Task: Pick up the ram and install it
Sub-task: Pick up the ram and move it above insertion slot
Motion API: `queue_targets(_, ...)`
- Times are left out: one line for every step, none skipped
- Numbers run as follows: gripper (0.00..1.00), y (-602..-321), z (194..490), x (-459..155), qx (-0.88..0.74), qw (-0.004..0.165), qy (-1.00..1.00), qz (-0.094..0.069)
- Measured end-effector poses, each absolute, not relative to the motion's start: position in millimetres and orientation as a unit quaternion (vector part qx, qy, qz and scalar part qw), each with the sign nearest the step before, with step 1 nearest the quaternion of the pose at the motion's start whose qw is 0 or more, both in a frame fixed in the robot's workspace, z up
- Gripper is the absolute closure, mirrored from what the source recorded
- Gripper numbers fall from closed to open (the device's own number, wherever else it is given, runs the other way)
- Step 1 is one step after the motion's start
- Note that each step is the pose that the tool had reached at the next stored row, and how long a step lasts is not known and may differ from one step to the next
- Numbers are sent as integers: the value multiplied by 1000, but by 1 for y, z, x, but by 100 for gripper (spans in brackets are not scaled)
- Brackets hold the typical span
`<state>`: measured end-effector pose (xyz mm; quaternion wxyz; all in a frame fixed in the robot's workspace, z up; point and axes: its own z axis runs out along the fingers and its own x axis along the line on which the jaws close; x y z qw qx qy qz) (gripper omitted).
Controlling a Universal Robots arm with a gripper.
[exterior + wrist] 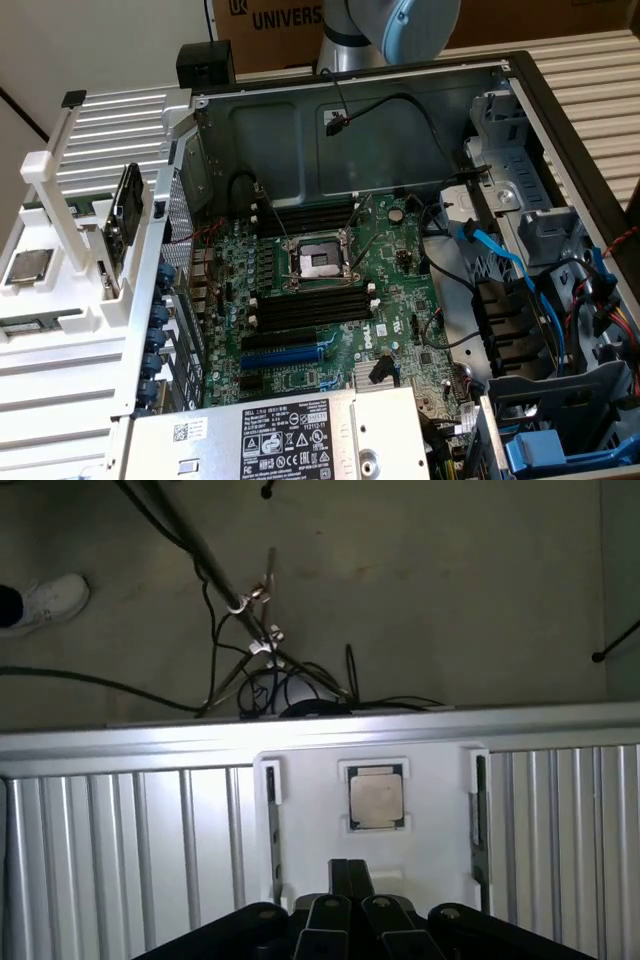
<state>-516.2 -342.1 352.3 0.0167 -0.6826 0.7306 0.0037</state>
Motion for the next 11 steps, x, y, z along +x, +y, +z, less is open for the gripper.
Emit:
queue_targets(90,-343,351,-515,-686,17,727,4)
queue_targets(90,-343,349,-515,-689,17,725,5)
queue_targets(90,-343,348,-515,-690,18,724,6)
queue_targets(90,-343,346,-514,-691,19,723,6)
queue_targets(90,-343,344,-513,-692,19,722,6)
queue_targets(90,-343,343,-512,-692,19,722,6)
queue_targets(90,-343,339,-510,-693,19,721,6)
queue_targets(90,-343,337,-510,-693,19,720,6)
queue_targets(90,-343,335,-510,-694,19,720,6)
queue_targets(90,-343,334,-509,-694,19,719,6)
queue_targets(90,-343,332,-509,-695,19,719,6)
